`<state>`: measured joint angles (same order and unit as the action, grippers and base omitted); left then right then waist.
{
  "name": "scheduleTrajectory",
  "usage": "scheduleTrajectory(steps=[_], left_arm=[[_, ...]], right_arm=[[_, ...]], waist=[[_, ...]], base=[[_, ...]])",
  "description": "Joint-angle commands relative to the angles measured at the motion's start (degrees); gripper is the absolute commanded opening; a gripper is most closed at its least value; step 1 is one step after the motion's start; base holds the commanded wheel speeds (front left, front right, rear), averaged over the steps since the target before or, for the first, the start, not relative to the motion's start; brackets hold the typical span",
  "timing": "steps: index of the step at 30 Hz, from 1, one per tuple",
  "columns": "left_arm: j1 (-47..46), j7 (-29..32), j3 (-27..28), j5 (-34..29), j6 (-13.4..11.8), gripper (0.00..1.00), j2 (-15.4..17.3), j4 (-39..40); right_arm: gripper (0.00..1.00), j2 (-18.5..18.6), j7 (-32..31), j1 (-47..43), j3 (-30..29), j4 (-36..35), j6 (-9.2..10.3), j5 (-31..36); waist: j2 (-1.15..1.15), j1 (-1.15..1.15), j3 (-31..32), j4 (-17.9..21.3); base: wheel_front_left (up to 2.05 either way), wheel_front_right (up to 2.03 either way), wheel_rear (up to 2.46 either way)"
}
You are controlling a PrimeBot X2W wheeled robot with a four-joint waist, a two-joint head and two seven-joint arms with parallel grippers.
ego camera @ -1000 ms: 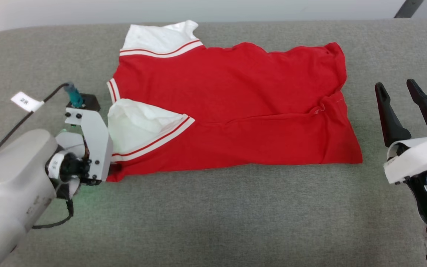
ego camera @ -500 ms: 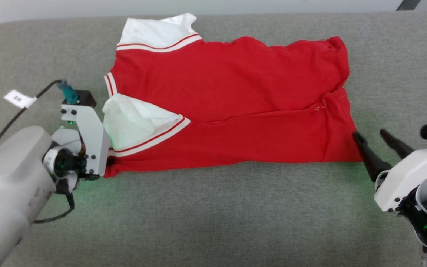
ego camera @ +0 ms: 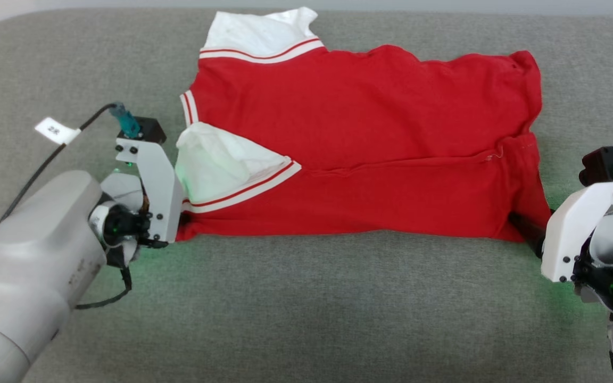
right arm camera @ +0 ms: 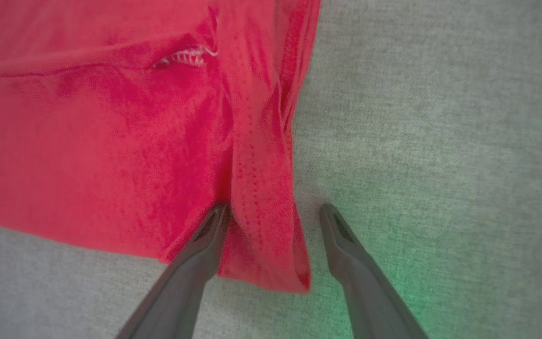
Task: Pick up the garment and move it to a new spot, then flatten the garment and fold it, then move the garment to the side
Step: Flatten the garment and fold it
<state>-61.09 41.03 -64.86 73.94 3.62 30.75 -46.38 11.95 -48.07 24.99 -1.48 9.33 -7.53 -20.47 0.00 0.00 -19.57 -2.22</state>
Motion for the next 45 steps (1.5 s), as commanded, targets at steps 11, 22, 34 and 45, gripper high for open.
scheduleTrajectory(steps=[11, 22, 34, 45], left_arm=[[3.96, -0.77, -2.16, -0.59, 1.79, 0.00, -3.18, -1.03], [2.87, 2.58, -1.91, -0.73, -1.15, 0.00, 3.26, 4.87], [8.10, 5.65, -3.04, -1.33, -12.45, 0.00, 14.31, 29.64], [13.34, 3.87, -3.12, -0.17, -17.54, 0.61, 16.72, 37.39]], right_arm=[[0.00, 0.89, -1.72, 1.79, 0.44, 7.91, 0.10, 1.00], [0.00, 5.03, -6.51, -1.34, 0.64, -0.59, 0.10, -1.95], [0.00, 7.30, -14.74, -12.57, -3.32, -13.98, 0.10, -4.58], [0.42, 2.99, -12.42, -15.36, -3.56, -13.95, 0.10, -3.10]], waist=[[0.00, 0.00, 0.66, -1.86], [0.00, 0.00, 2.97, -2.49], [0.00, 0.00, 3.09, -3.32], [0.00, 0.00, 2.52, -2.10]], base=[[0.00, 0.00, 0.00], [0.00, 0.00, 0.00], [0.00, 0.00, 0.00], [0.00, 0.00, 0.00]])
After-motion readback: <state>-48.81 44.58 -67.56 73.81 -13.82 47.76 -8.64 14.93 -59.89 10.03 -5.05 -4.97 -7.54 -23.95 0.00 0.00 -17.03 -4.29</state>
